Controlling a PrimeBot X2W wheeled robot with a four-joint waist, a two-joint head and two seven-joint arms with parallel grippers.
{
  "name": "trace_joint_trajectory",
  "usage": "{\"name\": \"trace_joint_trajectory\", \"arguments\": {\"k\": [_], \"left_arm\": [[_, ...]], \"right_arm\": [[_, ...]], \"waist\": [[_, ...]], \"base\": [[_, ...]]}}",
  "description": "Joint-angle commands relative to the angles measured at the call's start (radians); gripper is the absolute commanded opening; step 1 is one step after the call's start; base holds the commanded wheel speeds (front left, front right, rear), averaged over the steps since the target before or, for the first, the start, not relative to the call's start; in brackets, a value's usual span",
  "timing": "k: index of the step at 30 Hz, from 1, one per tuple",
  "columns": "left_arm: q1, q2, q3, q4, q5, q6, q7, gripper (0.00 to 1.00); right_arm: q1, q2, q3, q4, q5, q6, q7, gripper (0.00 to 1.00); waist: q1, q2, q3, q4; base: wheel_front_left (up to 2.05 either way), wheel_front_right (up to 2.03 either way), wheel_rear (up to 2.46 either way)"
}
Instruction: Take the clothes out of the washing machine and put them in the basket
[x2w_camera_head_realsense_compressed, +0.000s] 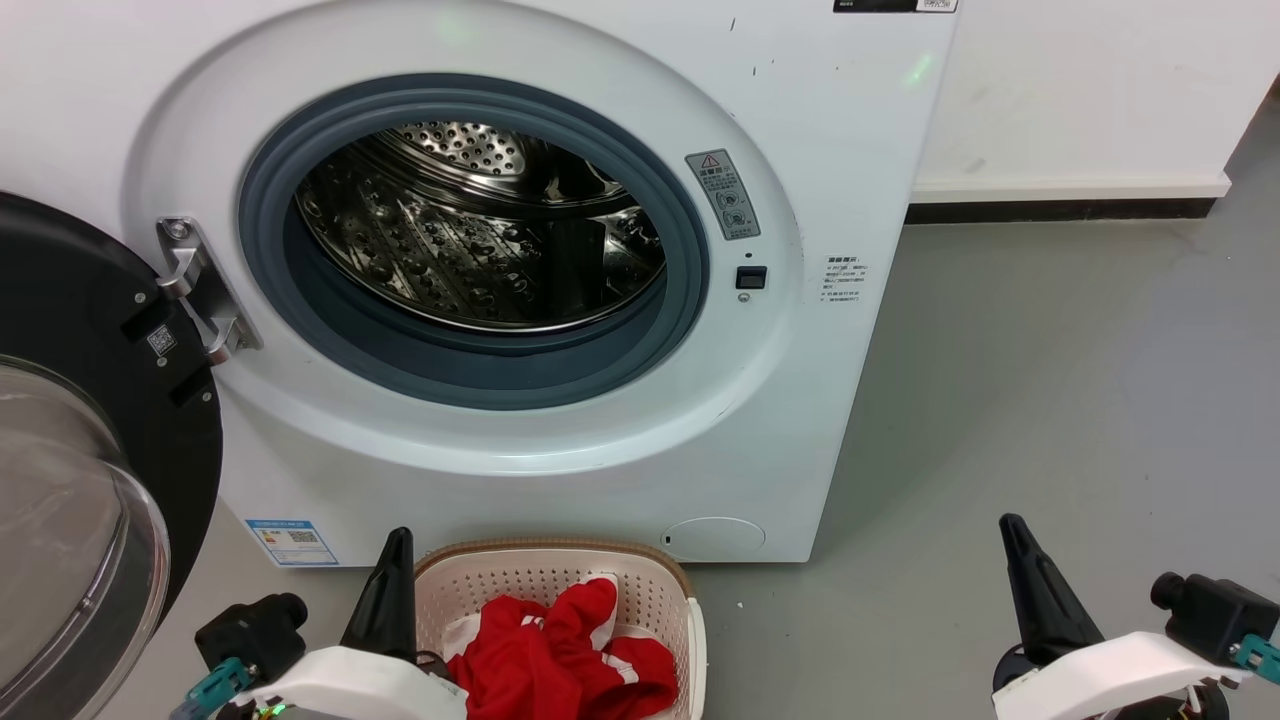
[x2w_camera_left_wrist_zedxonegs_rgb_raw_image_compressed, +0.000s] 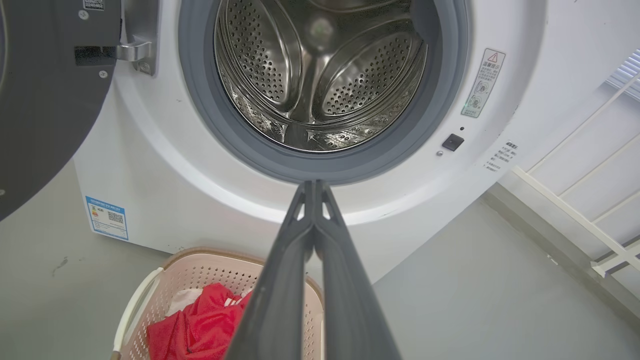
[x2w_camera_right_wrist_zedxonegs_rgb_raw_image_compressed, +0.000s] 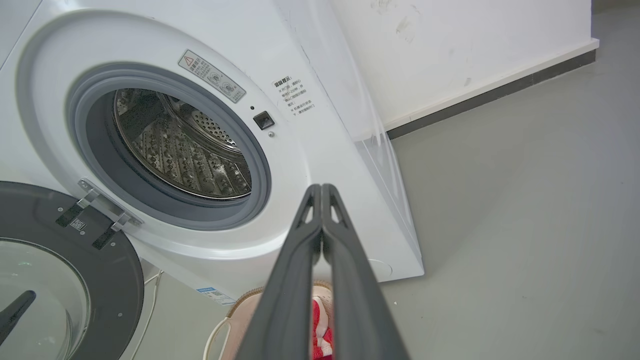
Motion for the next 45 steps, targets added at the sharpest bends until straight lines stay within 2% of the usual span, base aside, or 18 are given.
{"name": "trace_joint_trajectory", "arguments": {"k": [1, 23, 45], "left_arm": [[-0.031, 0.008, 0.008, -0.003, -0.046, -0.008, 0.004, 0.0], [-0.074, 0.008, 0.049, 0.048, -0.381, -0.047, 0.053, 0.0], [-0.104, 0.002, 0.086, 0.087, -0.633, -0.077, 0.096, 0.0]], "right_arm": [[-0.036, -0.01, -0.005, -0.008, 0.048, 0.0, 0.003, 0.0], [-0.078, -0.018, -0.026, 0.039, 0.38, 0.0, 0.038, 0.0], [-0.11, -0.02, -0.048, 0.076, 0.631, 0.0, 0.071, 0.0]], "waist": [[0.0, 0.0, 0.0, 0.0], [0.0, 0.0, 0.004, -0.001], [0.0, 0.0, 0.008, -0.001]], "base": [[0.0, 0.0, 0.0], [0.0, 0.0, 0.0], [0.0, 0.0, 0.0]]}}
